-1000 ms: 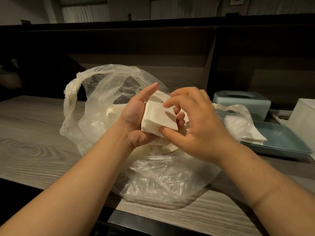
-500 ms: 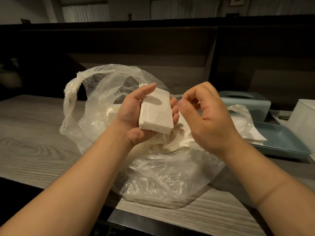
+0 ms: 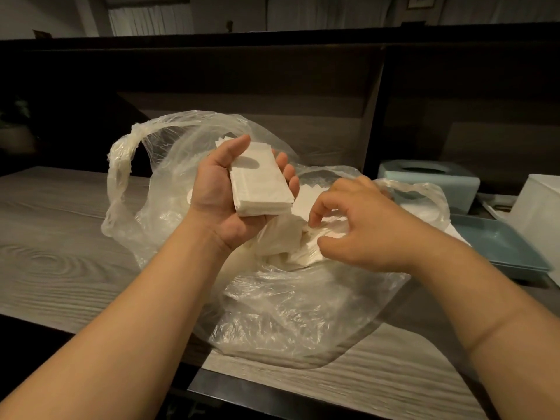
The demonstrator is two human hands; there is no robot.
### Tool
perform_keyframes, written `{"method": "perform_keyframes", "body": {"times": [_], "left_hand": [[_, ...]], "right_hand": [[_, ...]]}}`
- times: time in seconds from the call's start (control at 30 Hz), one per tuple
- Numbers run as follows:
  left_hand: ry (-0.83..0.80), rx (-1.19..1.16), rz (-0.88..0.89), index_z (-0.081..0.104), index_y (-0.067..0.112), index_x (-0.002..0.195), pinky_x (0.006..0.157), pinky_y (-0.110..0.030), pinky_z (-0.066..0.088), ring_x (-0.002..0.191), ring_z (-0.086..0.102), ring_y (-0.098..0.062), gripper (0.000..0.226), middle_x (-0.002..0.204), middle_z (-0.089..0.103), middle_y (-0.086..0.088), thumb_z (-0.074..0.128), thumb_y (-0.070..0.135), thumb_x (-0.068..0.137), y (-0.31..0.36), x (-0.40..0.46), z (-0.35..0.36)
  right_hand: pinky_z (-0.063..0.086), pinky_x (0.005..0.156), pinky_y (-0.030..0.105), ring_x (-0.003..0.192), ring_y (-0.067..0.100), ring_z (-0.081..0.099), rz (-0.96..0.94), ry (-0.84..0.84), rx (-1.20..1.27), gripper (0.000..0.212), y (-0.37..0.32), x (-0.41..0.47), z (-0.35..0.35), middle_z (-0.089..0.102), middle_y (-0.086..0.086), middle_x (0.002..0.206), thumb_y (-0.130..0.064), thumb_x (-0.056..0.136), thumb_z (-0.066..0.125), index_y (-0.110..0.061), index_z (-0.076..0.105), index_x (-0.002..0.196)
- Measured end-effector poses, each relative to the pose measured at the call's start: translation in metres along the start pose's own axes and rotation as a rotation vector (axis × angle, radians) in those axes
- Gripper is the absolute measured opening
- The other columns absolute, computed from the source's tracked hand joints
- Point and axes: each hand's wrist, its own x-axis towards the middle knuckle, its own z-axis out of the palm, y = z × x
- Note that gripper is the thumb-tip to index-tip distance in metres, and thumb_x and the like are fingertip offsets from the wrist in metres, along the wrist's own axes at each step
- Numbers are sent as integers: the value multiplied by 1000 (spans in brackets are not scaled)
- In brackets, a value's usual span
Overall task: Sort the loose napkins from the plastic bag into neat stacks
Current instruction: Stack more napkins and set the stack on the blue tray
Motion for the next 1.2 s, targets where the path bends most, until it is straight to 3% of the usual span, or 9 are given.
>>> {"method": "perform_keyframes", "body": {"times": [0.17,0.4,0.6,0.77,0.87,0.97,1.03,1.2], "left_hand": [[42,21,17,60,7,119,76,-39,59,82,67,-25,41,99,66,-9,62,37,92,-2,0,0],[74,48,16,61,7,120,75,-39,58,81,68,-25,41,100,67,-10,63,36,91,-3,1,-1],[80,37,8,61,5,116,78,-38,58,80,66,-25,39,100,66,-9,63,35,91,-3,1,0],[105,17,20,62,5,112,76,-35,60,76,68,-25,34,93,67,-10,64,32,91,-3,-1,3],[115,-2,40,62,7,113,80,-39,58,76,69,-24,32,90,69,-10,66,30,90,-4,-1,5],[106,23,42,61,6,117,77,-37,59,78,68,-24,38,94,67,-10,67,30,88,-4,0,2],[93,31,11,62,5,113,76,-36,58,78,66,-24,38,95,67,-9,65,33,88,-4,0,2],[106,34,4,63,4,111,74,-36,59,77,65,-23,37,95,66,-9,62,35,90,-5,-1,3]], "right_hand": [[33,114,43,120,8,35,27,-41,-24,24,2,1,-2,46,-21,111,-34,82,69,-45,59,100],[40,98,33,108,7,41,38,134,11,3,6,7,3,51,-16,104,-37,90,65,-39,64,88],[42,70,23,81,4,55,88,317,269,14,5,8,3,59,-12,90,-25,86,74,-31,70,73],[47,55,21,61,2,53,72,482,558,12,6,9,1,62,-12,68,-19,92,68,-24,68,81],[47,58,17,67,-2,57,80,515,595,8,7,10,0,65,-12,77,-26,97,65,-28,67,89],[42,57,14,67,-2,56,66,421,511,5,8,9,3,64,-18,79,-38,94,68,-33,68,94],[45,65,17,78,1,57,48,342,390,12,8,9,6,63,-18,87,-43,90,71,-36,68,100],[48,71,11,88,-6,59,9,285,341,17,5,8,5,63,-22,93,-31,91,74,-42,66,101]]}}
